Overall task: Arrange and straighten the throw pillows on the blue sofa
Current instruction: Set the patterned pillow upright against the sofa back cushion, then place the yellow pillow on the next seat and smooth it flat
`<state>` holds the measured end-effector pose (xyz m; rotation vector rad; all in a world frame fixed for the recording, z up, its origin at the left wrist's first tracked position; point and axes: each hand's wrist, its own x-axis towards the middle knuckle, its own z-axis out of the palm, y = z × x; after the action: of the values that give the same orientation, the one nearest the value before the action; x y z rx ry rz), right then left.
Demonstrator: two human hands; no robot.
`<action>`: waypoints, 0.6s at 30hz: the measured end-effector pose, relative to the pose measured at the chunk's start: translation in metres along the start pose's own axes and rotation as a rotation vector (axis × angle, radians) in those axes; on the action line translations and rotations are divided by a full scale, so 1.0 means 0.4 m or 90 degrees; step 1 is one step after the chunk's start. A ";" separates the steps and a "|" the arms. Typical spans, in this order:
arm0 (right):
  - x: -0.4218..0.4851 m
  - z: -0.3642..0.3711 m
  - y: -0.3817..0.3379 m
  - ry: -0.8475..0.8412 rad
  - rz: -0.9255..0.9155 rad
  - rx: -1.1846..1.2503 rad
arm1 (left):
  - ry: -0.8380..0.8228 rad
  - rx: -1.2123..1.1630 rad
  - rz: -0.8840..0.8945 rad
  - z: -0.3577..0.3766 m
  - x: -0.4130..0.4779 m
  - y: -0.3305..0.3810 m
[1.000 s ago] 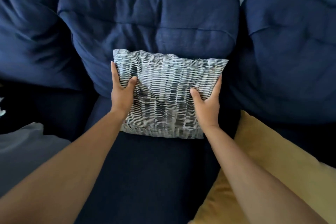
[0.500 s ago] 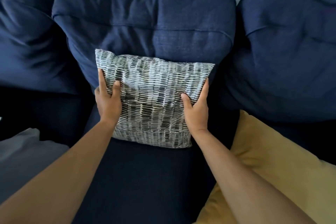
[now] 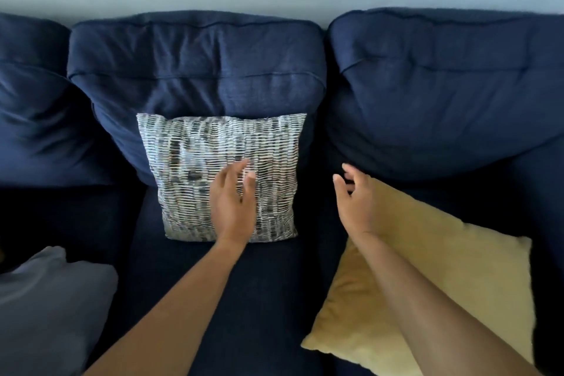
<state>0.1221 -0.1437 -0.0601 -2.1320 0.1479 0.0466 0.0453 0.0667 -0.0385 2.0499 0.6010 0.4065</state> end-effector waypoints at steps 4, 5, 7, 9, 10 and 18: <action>-0.012 -0.161 0.087 0.020 0.052 -0.027 | -0.206 0.016 0.024 0.131 -0.069 0.071; -0.014 -0.204 0.114 0.031 0.052 -0.051 | -0.255 0.018 0.012 0.170 -0.084 0.084; -0.014 -0.292 0.175 0.051 0.070 -0.100 | -0.341 0.025 -0.033 0.252 -0.119 0.106; -0.009 -0.373 0.240 0.086 0.107 -0.142 | -0.409 0.027 -0.101 0.326 -0.153 0.120; -0.008 -0.417 0.277 0.111 0.129 -0.165 | -0.435 0.028 -0.129 0.363 -0.174 0.130; -0.035 -0.679 0.561 0.124 0.404 -0.254 | -0.476 0.113 -0.270 0.597 -0.318 0.170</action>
<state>0.0735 -0.4905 -0.1013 -2.3961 0.9973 0.2577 0.0779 -0.2013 -0.1090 1.9719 0.5851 -0.6583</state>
